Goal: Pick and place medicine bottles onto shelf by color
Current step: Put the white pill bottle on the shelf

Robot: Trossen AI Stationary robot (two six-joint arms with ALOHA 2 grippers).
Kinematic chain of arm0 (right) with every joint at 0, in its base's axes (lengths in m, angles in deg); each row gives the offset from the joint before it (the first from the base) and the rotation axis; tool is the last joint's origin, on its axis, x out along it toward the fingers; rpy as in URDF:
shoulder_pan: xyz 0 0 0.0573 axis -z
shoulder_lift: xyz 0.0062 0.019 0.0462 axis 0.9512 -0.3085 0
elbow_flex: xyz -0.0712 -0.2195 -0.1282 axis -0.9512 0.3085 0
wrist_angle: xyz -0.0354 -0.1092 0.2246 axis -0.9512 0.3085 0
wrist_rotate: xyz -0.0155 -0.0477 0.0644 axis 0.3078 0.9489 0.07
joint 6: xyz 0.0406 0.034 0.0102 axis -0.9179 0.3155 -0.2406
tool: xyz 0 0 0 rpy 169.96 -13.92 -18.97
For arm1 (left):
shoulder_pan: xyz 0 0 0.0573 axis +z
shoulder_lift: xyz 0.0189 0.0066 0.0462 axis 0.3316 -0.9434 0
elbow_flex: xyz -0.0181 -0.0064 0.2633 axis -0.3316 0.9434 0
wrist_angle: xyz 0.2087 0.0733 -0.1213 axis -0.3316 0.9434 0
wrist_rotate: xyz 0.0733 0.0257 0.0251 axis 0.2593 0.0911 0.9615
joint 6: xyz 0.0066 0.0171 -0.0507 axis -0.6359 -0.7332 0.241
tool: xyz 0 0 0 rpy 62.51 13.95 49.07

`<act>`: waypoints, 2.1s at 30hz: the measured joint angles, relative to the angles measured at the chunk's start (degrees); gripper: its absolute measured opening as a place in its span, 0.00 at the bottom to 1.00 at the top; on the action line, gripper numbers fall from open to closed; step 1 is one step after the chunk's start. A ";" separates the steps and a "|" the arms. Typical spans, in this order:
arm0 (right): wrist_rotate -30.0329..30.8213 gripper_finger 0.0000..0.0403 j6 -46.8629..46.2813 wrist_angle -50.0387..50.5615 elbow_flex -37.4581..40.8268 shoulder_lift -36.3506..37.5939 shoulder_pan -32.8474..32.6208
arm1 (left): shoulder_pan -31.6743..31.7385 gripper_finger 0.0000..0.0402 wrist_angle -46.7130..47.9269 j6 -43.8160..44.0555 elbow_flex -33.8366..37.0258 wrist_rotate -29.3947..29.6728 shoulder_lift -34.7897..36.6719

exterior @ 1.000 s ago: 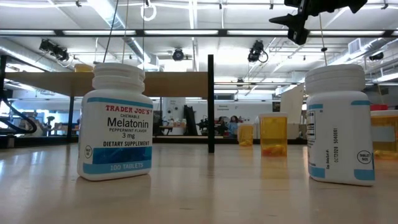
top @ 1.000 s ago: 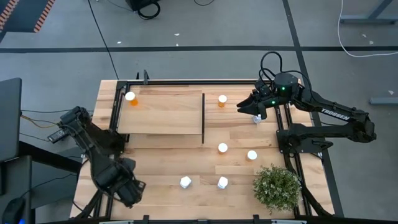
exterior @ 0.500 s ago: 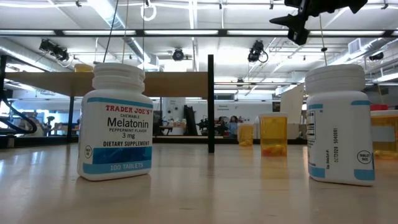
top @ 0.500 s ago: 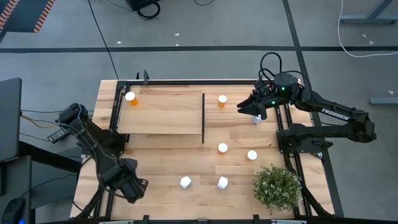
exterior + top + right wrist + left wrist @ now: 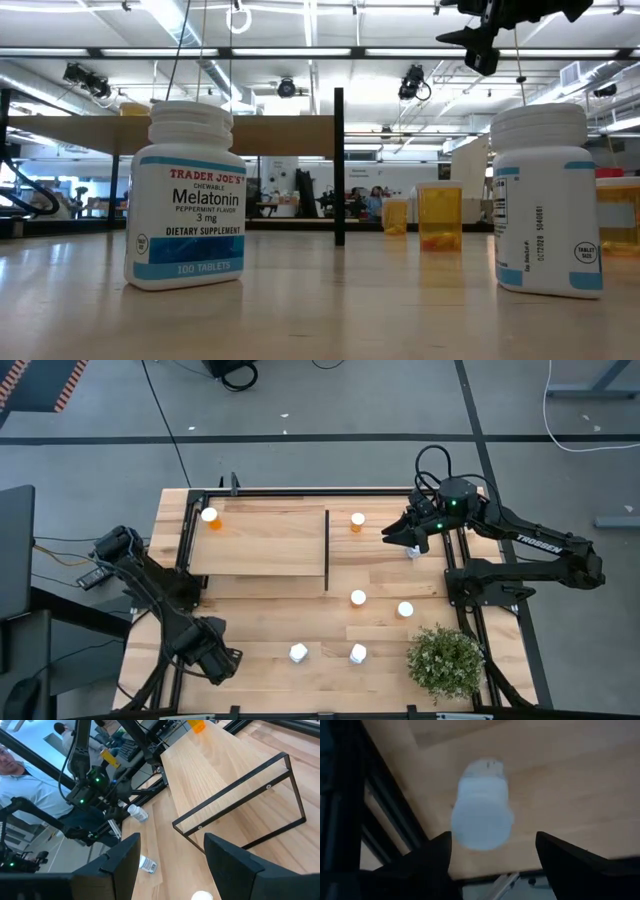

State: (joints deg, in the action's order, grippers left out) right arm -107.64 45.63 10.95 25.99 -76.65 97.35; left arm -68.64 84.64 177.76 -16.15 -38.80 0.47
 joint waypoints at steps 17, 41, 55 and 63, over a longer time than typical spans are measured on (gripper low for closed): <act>0.00 0.56 0.05 1.13 0.00 0.00 0.00 | -0.02 0.73 3.89 -2.72 0.00 1.67 -1.79; 0.02 0.56 0.46 5.09 0.00 0.00 0.00 | 0.31 0.60 1.34 -2.38 0.00 0.43 -3.56; 0.15 0.56 1.14 5.55 0.00 0.00 0.00 | 2.77 0.47 -0.03 -5.17 -1.17 1.27 -3.45; 1.06 0.56 1.14 5.58 0.00 0.00 0.00 | 6.38 0.51 12.41 -16.53 -11.07 1.25 -1.55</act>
State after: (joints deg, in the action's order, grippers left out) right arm -106.58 46.76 16.53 25.99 -76.65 97.35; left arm -62.26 97.05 161.23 -27.22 -37.55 -1.08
